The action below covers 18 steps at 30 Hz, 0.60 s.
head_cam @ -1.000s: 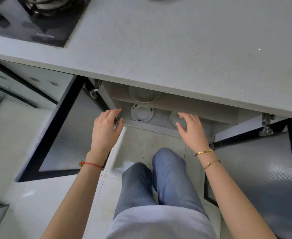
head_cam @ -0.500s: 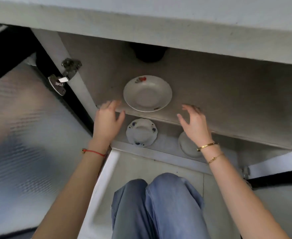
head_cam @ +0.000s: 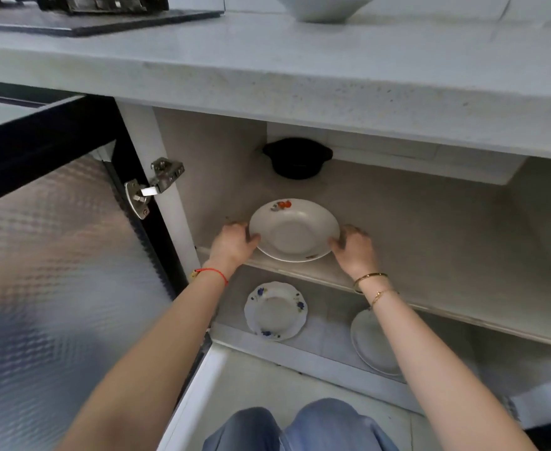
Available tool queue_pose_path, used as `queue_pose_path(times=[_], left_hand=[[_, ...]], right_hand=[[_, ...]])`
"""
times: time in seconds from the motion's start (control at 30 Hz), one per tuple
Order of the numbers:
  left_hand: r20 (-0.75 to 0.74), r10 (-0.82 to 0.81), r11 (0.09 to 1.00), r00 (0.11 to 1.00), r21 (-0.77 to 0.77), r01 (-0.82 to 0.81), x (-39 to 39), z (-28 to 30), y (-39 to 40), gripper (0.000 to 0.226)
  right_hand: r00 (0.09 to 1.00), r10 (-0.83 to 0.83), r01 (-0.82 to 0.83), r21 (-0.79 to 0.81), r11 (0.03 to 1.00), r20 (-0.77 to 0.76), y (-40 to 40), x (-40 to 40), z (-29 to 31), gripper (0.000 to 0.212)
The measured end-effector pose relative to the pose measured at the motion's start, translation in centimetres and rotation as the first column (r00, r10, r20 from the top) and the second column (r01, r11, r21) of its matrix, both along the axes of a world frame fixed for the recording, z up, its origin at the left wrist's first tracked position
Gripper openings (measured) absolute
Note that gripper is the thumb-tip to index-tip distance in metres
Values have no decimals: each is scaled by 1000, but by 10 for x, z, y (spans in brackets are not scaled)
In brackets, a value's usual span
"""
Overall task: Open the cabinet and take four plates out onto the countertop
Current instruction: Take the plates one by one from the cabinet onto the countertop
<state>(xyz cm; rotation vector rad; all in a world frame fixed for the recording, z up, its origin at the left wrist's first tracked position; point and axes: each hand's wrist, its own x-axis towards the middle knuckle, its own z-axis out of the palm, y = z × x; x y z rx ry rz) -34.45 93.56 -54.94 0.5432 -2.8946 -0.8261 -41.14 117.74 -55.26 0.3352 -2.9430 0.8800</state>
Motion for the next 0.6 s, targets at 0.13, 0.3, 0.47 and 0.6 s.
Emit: queue_pose_path(times=[0.13,0.3,0.47,0.6], left_hand=[[6,-10,997,1000,81,10,-6,-4,-5,36],[-65,-8,987,998,161,18,-9,-10,-7,30],[-164,16,972,986,236,24,-3,-19,-5,27],[-237,42,967,971,253,20,4,-21,-6,28]], right_hand=[[999,-9,11,-55,998,35,-4,-2,-1,36],[994,-31,42,-101,994,104,-6,-5,-3,34],[994,-36,54,-177,983,104,-6,-5,-7,24],[997,-28,44,-213,976,75,-6,-1,-10,16]])
